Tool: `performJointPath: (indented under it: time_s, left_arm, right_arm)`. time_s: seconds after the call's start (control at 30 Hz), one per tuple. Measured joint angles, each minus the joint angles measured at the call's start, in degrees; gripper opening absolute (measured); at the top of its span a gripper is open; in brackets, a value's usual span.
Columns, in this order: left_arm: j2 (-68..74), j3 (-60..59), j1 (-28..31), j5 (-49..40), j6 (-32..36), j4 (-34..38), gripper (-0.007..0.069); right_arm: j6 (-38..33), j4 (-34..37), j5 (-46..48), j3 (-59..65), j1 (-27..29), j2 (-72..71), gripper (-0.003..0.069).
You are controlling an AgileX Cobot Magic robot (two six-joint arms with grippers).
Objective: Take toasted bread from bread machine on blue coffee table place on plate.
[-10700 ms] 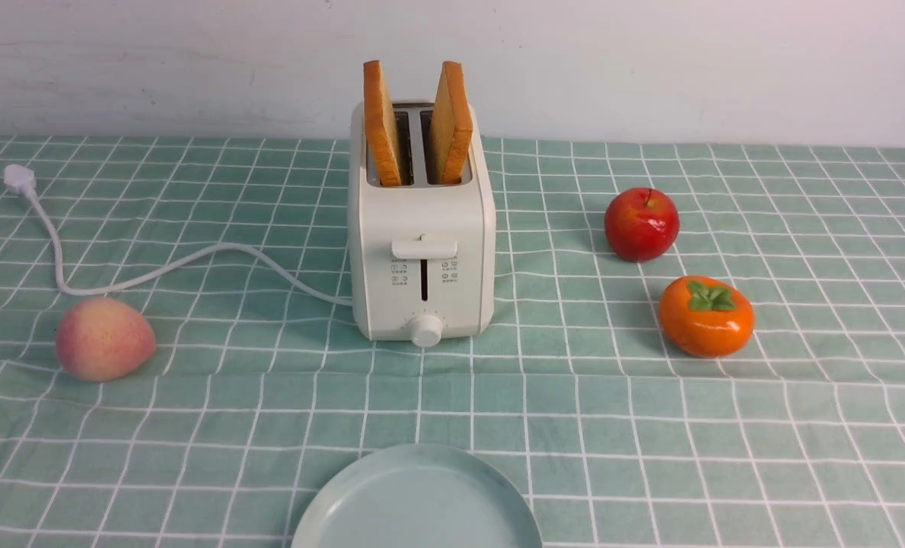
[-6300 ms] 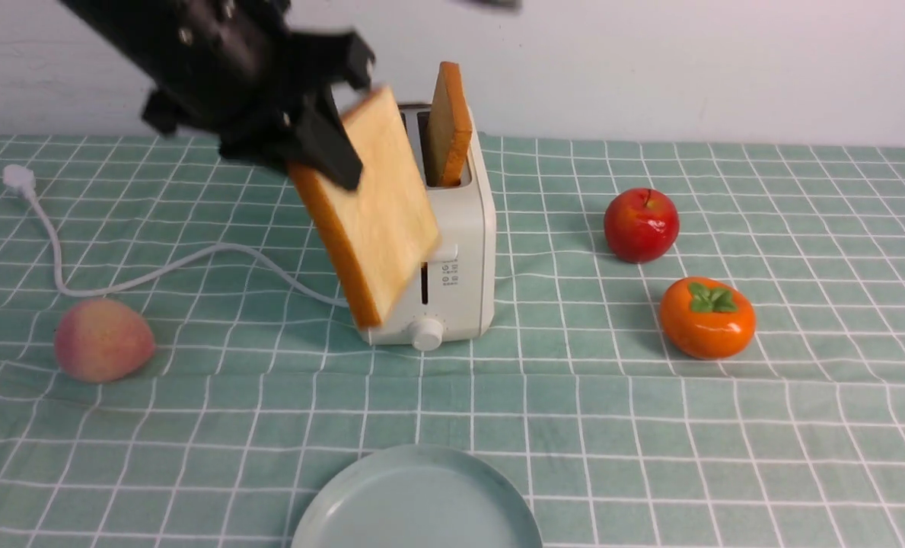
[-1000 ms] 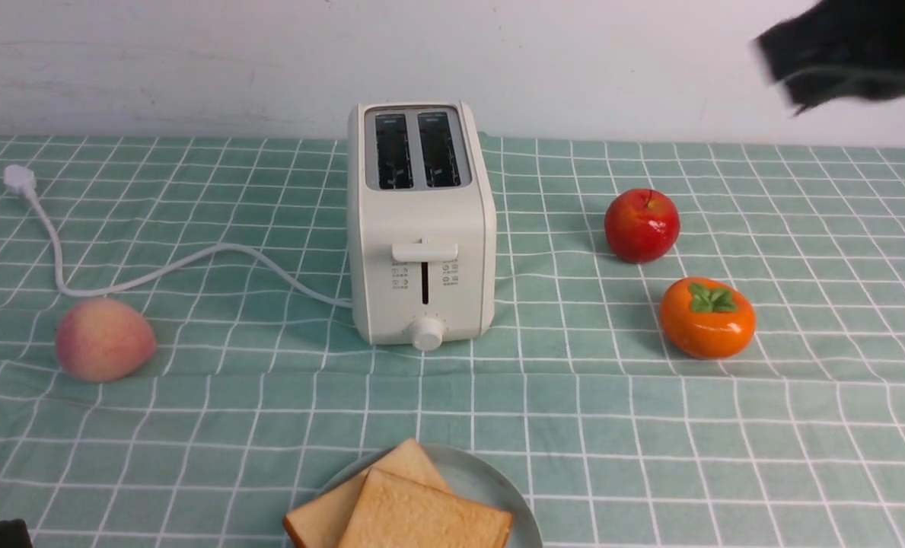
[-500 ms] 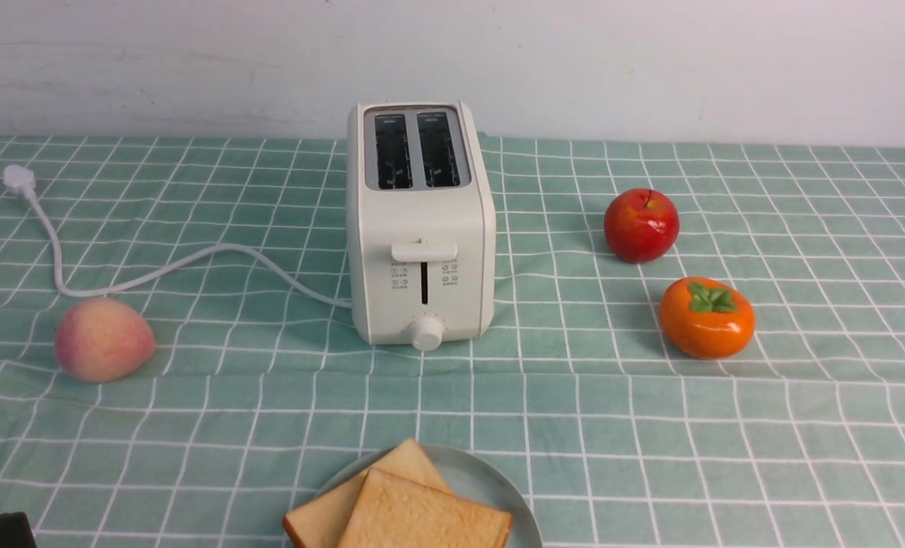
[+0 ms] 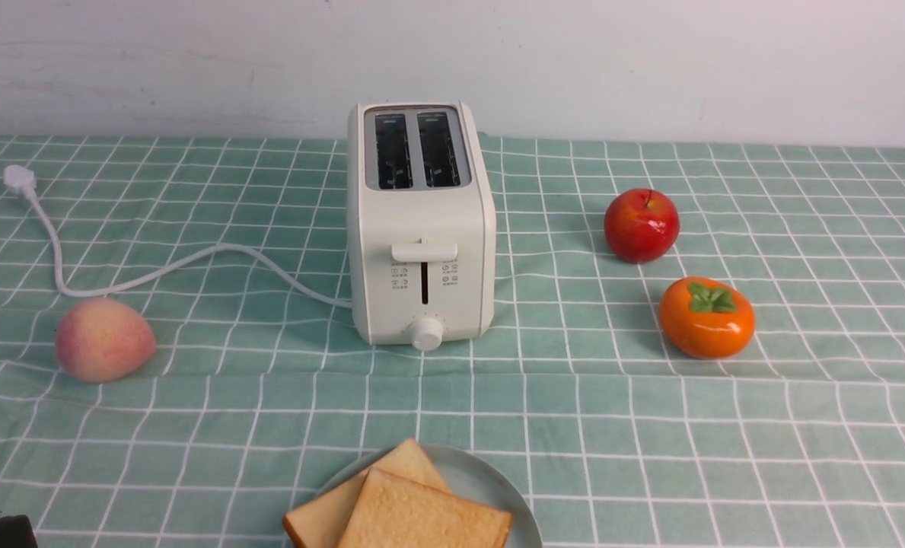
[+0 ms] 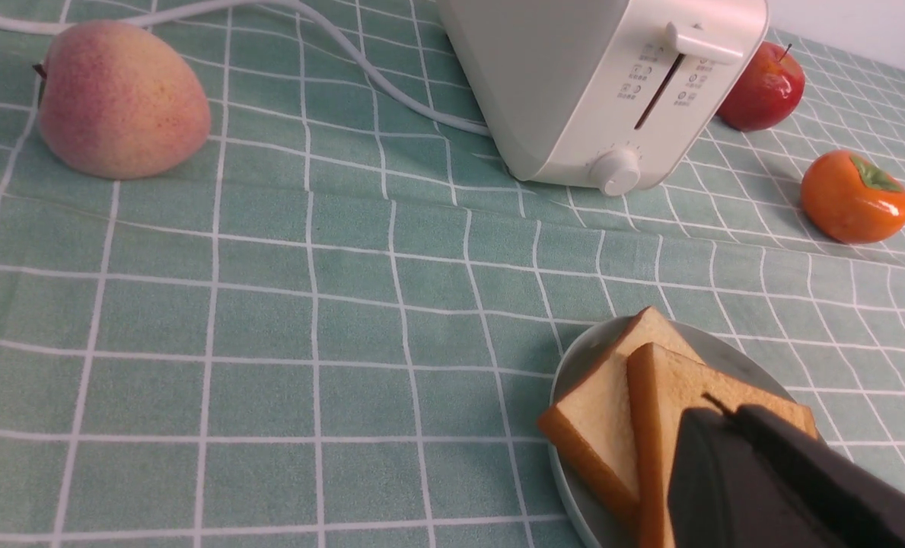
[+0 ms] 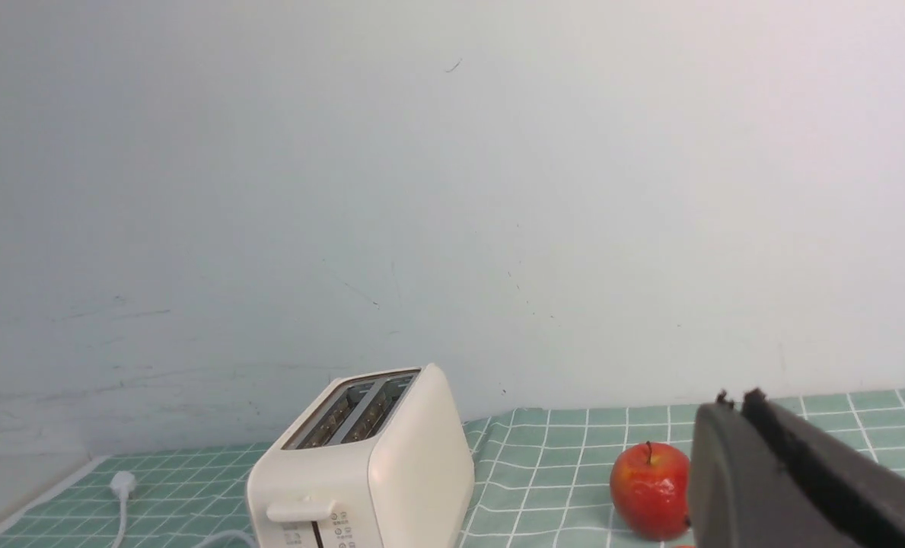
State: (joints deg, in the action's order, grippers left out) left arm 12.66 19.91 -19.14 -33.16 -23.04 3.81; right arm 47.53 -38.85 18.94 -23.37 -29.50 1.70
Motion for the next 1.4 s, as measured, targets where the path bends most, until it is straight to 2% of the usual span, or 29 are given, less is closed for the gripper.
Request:
performJointPath:
  time_s: [0.6,0.83,0.9,1.1,1.4]
  left_arm:
    - [-0.42,-0.06,0.12,-0.35,0.91,-1.08,-0.0014]
    - [-8.48,-6.43,9.61,5.42,3.80,-2.57,-0.0013]
    - [-12.15,-12.41,13.84,8.37,4.27,-2.57,-0.0013]
    - [-13.23,-21.15,15.41,9.79,4.44,-2.57,-0.0006]
    - [-13.23,-21.59,15.47,11.00,4.44,-2.57,0.0000]
  right_arm:
    - [0.18,-1.06,-0.25,0.10,0.00,0.00,0.0021]
    - [0.18,-1.06,-0.36,0.10,0.00,0.00,0.0027]
    - [0.18,-1.06,-0.36,0.10,0.00,0.00,0.0031]
    - [0.18,-1.06,-0.42,0.10,0.00,0.00,0.0036]
    - [0.18,-1.23,-0.47,0.10,0.00,0.00,0.0046]
